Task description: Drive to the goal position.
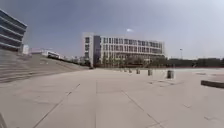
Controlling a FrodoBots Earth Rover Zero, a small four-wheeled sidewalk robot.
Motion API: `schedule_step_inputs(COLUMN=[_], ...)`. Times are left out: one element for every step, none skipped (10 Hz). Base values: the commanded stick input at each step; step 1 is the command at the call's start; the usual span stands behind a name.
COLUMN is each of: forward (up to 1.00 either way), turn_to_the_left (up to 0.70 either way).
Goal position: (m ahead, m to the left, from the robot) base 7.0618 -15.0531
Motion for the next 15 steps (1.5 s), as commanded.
schedule_step_inputs(forward=[0.70, 0.70, 0.70, 0.70, 0.70, 0.70, 0.70, 0.70, 0.70, 0.70, 0.70, 0.70, 0.70, 0.70, 0.70], turn_to_the_left=[0.02, 0.02, -0.19, -0.33, -0.33, -0.33, -0.33, -0.33, -0.33, -0.33, -0.33, -0.33, -0.33, -0.33, -0.33])
